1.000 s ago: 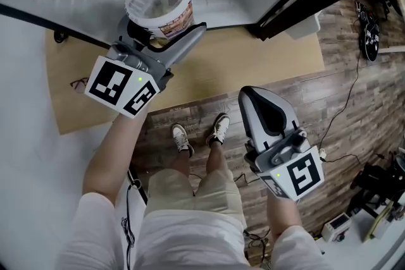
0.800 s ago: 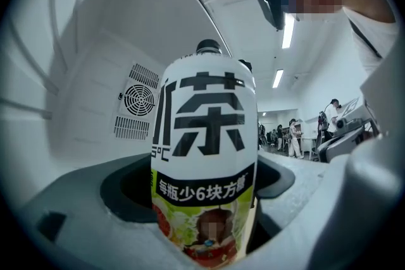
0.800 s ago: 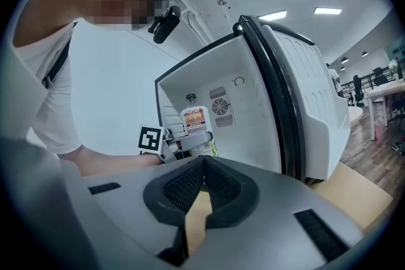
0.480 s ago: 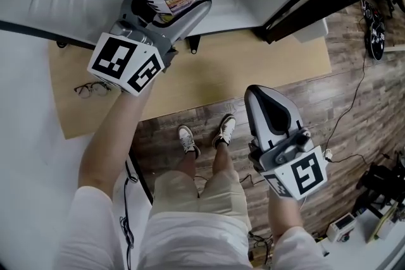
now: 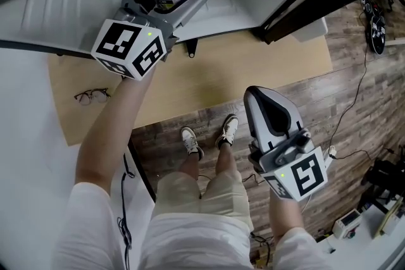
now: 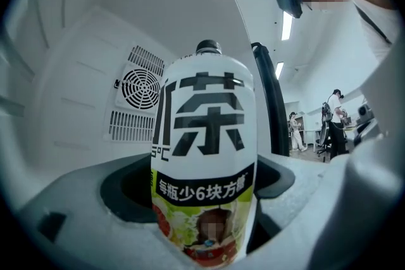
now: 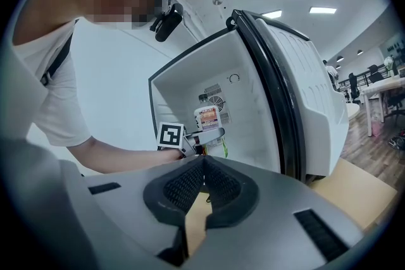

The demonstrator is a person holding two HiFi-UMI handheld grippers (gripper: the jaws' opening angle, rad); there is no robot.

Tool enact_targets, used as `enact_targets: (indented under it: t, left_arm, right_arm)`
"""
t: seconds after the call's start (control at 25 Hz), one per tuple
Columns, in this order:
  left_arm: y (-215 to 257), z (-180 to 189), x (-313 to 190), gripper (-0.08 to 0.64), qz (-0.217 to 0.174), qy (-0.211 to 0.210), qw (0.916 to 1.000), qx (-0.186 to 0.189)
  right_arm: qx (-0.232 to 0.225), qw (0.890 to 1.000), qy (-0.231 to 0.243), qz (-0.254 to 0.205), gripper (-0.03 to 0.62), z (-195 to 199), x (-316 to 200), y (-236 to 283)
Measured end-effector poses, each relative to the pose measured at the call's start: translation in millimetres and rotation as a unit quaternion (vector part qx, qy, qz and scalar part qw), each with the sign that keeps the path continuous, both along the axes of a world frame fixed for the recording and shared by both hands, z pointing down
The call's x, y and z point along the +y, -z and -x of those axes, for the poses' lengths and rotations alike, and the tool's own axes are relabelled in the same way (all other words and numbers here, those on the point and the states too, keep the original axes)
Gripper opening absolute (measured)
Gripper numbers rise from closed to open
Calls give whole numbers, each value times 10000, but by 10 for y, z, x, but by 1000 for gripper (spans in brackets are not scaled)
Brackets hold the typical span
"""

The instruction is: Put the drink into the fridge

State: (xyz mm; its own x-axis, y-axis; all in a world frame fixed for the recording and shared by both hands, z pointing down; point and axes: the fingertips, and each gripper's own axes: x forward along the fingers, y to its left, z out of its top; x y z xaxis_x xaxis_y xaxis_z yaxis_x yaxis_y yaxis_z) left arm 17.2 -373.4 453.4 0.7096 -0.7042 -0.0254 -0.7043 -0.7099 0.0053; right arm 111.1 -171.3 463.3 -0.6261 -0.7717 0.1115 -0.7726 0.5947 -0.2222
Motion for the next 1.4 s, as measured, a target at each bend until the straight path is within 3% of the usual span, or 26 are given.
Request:
enact_targets:
  t: [0.64,1.4]
  left_arm:
    - [-349,-111,-427,436,370,100,9990,-246]
    - [-496,-106,-469,437,620,-107,9976,-294]
  right_arm:
    - [23,9997,-173,157,2,-188,1,-122]
    - [4,9997,-81,237,2,-193,-16,-171]
